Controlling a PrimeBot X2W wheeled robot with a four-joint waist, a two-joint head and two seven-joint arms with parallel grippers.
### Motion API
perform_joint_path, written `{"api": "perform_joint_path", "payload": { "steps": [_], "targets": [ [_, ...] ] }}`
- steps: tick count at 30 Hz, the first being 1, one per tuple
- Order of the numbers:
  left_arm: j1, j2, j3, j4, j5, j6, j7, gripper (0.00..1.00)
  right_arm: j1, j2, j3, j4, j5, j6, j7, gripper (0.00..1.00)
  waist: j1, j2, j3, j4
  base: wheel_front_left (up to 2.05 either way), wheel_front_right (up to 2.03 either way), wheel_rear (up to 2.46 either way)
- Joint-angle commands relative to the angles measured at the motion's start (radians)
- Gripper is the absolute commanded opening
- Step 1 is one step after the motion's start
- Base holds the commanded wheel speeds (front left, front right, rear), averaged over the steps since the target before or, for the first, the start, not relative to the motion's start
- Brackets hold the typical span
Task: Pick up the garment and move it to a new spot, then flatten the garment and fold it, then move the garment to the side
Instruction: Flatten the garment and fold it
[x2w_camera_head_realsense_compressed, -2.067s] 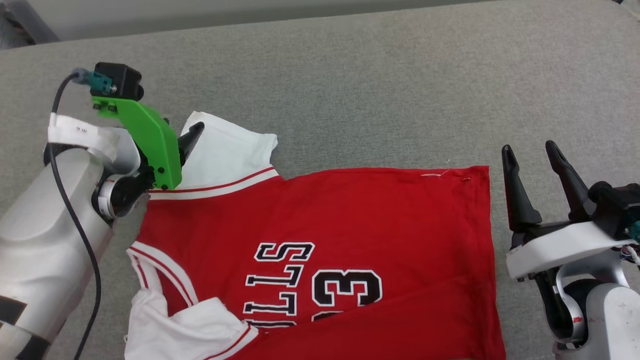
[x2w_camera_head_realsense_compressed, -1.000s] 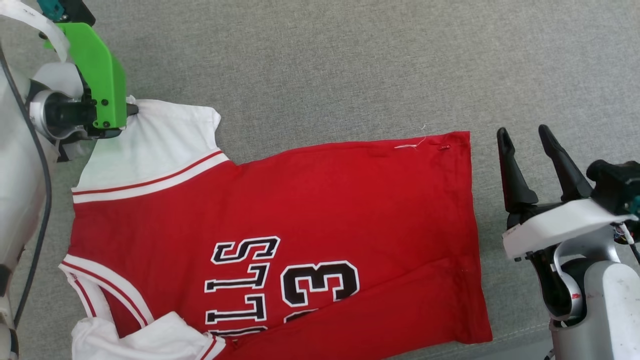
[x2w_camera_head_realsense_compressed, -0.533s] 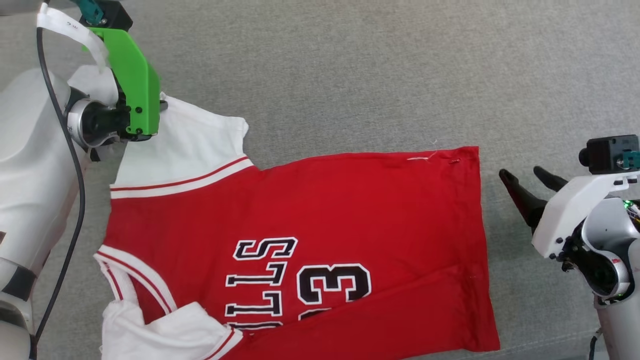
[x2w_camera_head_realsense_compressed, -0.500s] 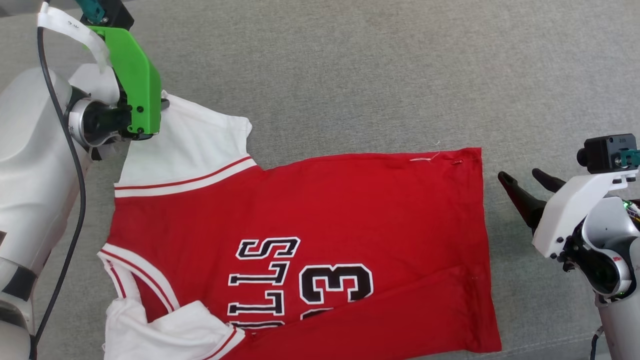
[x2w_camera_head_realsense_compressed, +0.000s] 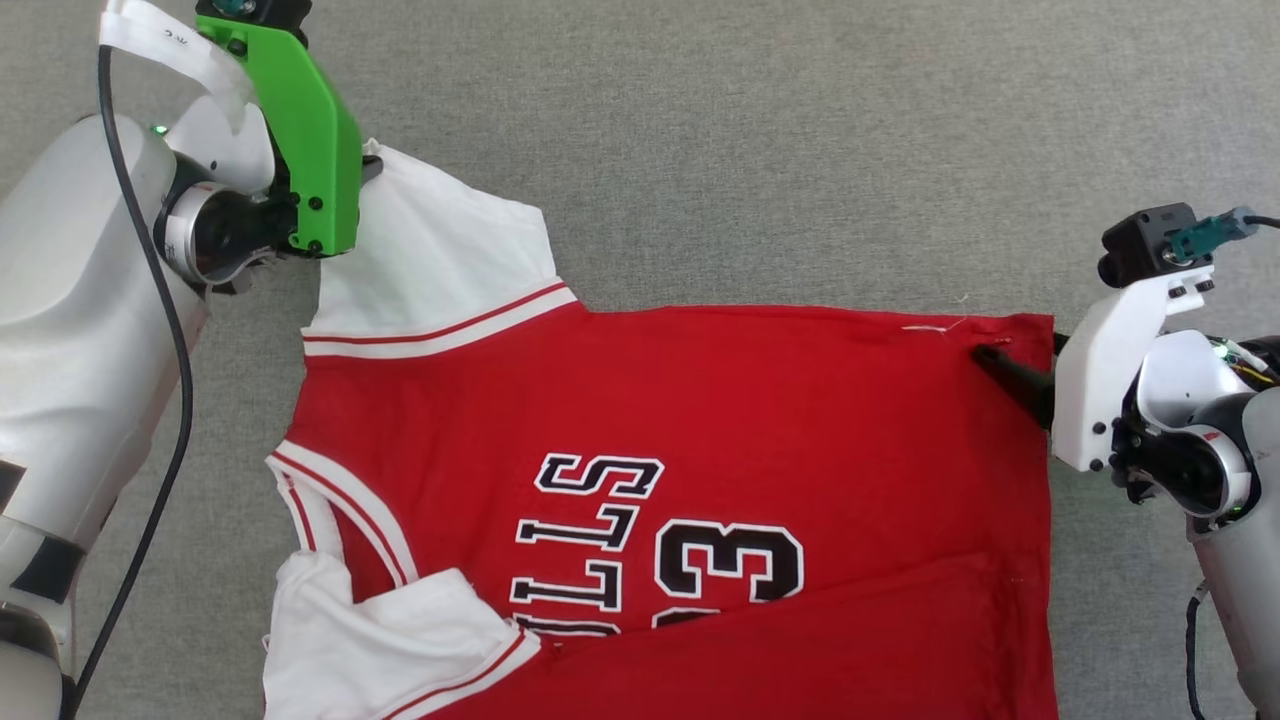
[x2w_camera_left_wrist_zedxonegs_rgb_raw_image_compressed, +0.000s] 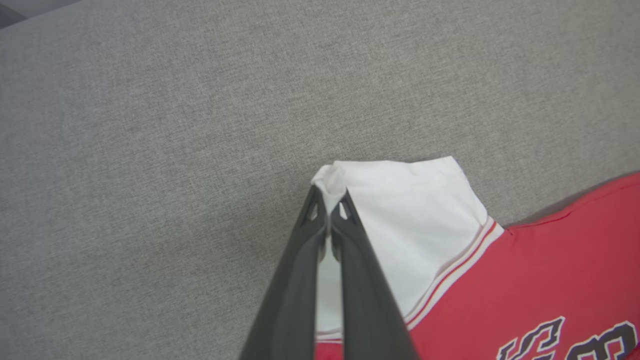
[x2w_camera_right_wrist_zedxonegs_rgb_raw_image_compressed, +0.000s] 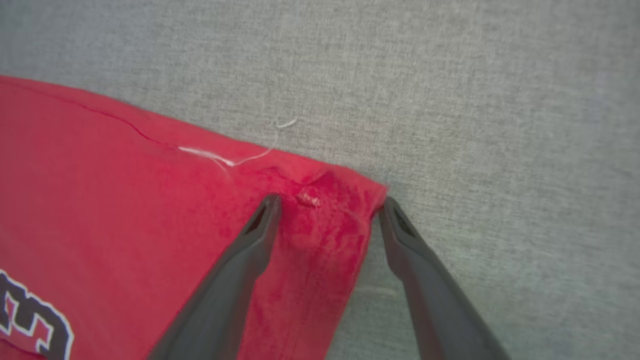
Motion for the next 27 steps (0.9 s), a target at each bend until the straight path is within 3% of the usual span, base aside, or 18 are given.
{"api": "perform_joint_path", "payload": {
  "steps": [1,5,6,8,13,19,27],
  "targets": [
    [0.001,-0.002,0.003,-0.005,0.006,0.008,-0.008,0.0,-0.014,-0.002,0.011,0.02,0.012,0.0,0.017,1.0,-0.0001,0.0,0.017,0.017,0.0,0.0,0.0],
    [0.008,0.001,0.005,-0.016,0.007,0.007,-0.026,0.0,-0.018,-0.008,0.058,0.079,0.03,0.0,0.082,1.0,-0.0001,0.0,0.022,0.028,0.0,0.0,0.0],
    [0.01,0.002,0.006,-0.017,0.006,0.007,-0.03,0.0,-0.014,-0.009,0.07,0.093,0.033,0.0,0.104,0.48,-0.0001,0.0,0.021,0.03,0.0,0.0,0.0],
    [0.014,0.005,0.007,-0.019,0.006,0.006,-0.039,0.0,-0.006,-0.008,0.082,0.116,0.04,0.0,0.144,0.0,-0.0001,0.0,0.02,0.031,0.0,0.0,0.0],
    [0.033,0.013,0.01,-0.015,0.003,0.002,-0.063,0.0,-0.012,-0.007,0.066,0.108,0.056,0.0,0.137,0.0,-0.0001,0.0,-0.002,0.032,0.0,0.0,0.0],
    [0.076,0.032,0.028,-0.022,-0.004,0.0,-0.128,0.0,-0.003,-0.014,-0.008,0.032,0.041,0.0,0.029,0.0,-0.0001,0.0,-0.06,0.039,0.0,0.0,0.0],
    [0.234,0.06,0.069,-0.092,-0.045,0.033,-0.248,0.0,0.147,0.015,-0.091,-0.051,0.016,0.0,-0.049,0.0,-0.0001,0.0,-0.161,0.07,0.0,0.0,0.0]
  ]
}}
